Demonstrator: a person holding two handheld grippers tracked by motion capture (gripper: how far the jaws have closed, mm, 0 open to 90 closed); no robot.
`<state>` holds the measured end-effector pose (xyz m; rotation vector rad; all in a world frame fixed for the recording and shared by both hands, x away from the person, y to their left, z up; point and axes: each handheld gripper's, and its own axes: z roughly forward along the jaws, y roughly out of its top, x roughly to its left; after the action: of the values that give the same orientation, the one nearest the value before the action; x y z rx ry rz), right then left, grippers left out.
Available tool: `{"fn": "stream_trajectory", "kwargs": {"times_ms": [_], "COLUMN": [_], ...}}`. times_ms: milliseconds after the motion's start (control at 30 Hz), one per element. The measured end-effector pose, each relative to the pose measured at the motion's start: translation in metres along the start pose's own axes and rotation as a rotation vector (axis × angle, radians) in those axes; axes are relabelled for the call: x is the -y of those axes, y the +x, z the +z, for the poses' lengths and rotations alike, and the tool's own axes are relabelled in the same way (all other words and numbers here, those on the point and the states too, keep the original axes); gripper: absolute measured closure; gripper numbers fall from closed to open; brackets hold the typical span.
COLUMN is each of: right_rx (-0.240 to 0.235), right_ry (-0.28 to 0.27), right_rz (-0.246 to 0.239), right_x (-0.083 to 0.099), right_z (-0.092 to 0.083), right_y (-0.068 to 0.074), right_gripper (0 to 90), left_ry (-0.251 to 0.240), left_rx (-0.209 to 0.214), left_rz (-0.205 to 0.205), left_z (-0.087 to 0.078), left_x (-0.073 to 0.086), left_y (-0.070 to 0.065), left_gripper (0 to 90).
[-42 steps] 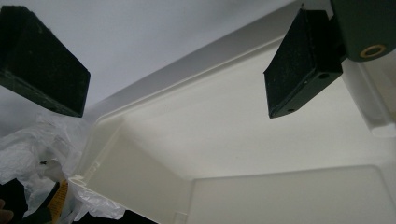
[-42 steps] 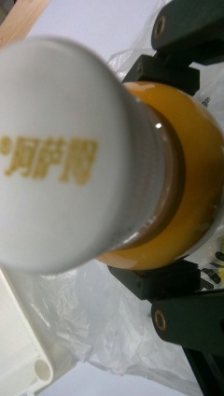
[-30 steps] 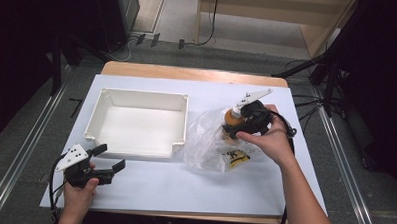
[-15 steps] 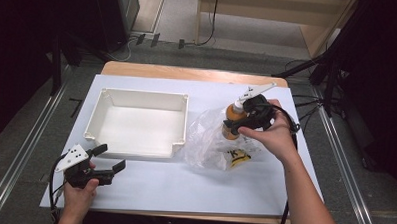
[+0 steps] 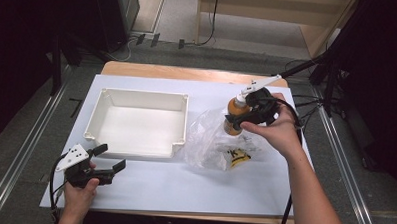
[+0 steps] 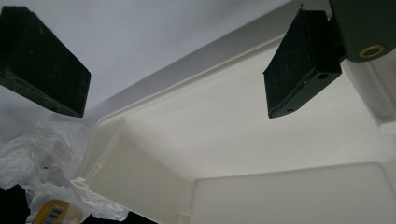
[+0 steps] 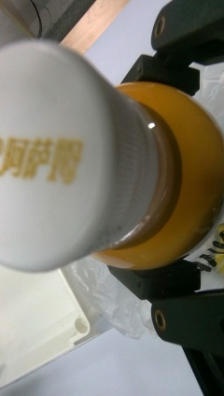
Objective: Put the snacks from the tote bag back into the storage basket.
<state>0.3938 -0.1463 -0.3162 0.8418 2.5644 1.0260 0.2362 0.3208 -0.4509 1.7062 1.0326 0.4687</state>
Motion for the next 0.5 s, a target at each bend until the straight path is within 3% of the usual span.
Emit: {"fn": "stream_trajectory", "kwargs": {"times_ms": [500], "right_rx": [0.000], "right_ry": [-0.018], "right_rz": [-0.013], "right_x": [-0.024], "right_z": [-0.005], "right_y": [0.006], "right_gripper": [30.6], "left_ry": [-0.001], "left_rx": [0.000], "left_rz": [0.001], "left_z": [0.000], "left_x": [0.000], "left_y": [0.000], "left_gripper": [7.8]}}
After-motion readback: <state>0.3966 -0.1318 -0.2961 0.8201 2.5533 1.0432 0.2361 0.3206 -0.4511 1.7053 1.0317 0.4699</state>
